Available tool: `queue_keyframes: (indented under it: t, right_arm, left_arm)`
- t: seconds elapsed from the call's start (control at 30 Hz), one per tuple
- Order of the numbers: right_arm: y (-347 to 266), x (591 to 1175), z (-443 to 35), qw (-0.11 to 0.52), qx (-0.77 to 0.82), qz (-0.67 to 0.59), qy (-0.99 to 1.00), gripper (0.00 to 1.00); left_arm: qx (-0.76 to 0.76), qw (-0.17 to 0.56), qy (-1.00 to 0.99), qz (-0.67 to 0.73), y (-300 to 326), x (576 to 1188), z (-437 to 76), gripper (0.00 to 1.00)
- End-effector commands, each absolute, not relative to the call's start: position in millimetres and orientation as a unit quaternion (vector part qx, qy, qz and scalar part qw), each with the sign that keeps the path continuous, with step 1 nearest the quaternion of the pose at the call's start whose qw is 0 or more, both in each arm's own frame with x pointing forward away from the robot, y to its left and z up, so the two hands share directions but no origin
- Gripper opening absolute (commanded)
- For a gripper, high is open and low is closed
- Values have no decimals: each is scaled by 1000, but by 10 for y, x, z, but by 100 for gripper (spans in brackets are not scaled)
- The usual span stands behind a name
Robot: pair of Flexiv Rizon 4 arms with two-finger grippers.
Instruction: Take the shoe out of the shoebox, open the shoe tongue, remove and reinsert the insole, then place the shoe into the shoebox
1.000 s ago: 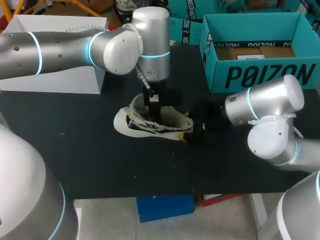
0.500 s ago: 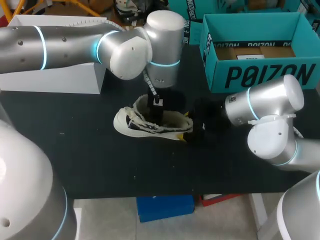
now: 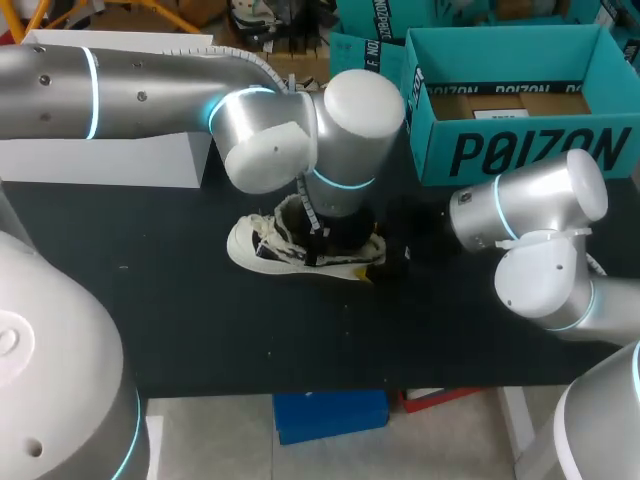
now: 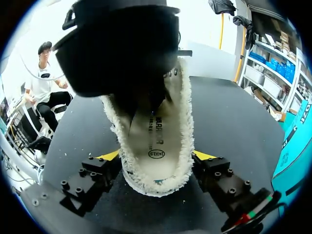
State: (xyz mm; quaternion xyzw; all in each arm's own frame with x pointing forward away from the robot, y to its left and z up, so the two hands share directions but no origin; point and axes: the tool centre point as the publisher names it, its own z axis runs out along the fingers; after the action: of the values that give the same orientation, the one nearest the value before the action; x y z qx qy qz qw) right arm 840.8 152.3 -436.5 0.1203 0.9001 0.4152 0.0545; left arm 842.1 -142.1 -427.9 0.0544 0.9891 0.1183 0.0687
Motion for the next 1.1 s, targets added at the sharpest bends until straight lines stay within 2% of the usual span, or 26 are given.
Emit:
queue_keyframes:
  t: [0.03,0.2,0.47,0.83,1.03,1.1]
  right_arm:
    - [1524,8418,-4397,56,122,414,900,0]
    - [1524,8418,-4397,56,122,414,900,0]
    - [1524,8418,-4397,56,122,414,900,0]
    - [1524,8418,-4397,56,122,414,900,0]
    - [1524,8418,-4397,56,122,414,900,0]
    - [1524,8418,-4397,56,122,414,900,0]
  left_arm:
    - [66,179,972,135,-1299,8379,-4741,30]
    - [62,233,961,135,-1219,8502,-4895,27]
    - [35,291,948,121,-1147,8787,-5094,30]
    - [0,334,937,98,-1121,9215,-5157,30]
    - [-23,344,935,88,-1153,9404,-5283,35]
    - [-22,341,936,88,-1178,9425,-5331,32]
